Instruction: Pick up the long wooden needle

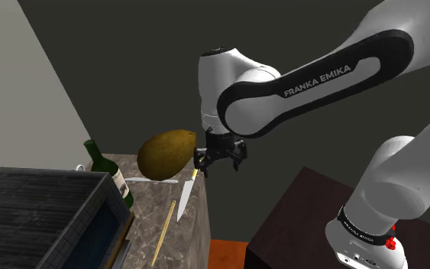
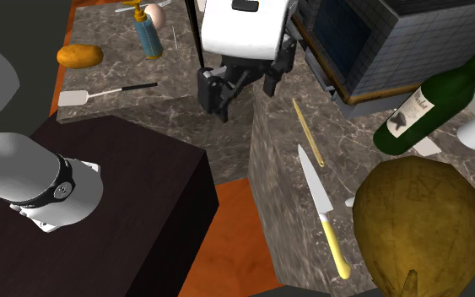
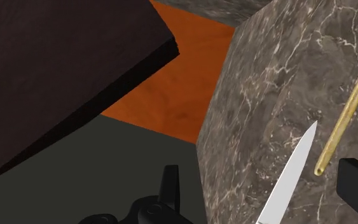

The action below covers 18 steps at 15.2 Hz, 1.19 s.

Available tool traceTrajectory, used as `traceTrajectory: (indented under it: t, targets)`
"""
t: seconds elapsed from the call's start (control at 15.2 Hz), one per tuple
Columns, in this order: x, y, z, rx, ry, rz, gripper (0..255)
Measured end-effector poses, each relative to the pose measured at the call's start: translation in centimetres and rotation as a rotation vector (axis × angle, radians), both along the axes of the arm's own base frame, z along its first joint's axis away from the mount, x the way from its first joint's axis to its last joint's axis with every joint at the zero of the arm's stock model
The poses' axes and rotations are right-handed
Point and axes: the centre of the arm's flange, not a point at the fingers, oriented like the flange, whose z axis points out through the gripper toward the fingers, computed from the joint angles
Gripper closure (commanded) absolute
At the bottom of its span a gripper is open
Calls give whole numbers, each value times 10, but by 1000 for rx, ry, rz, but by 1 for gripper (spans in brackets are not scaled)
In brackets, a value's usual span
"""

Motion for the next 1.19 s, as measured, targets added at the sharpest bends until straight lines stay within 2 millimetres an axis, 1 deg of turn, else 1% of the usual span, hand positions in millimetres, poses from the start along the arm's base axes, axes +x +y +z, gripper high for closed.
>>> traceTrajectory:
  t: [0.07, 0.2, 0.59, 0.73, 1.06, 1.19]
  targets:
    - [6, 9, -7, -3, 3, -18, 0]
    - [13, 28, -26, -9, 8, -53, 0]
    - [52, 80, -75, -25, 25, -158, 0]
    - [62, 92, -94, -30, 32, -194, 0]
    - [98, 134, -141, -43, 46, -283, 0]
    - [112, 142, -160, -49, 52, -318, 0]
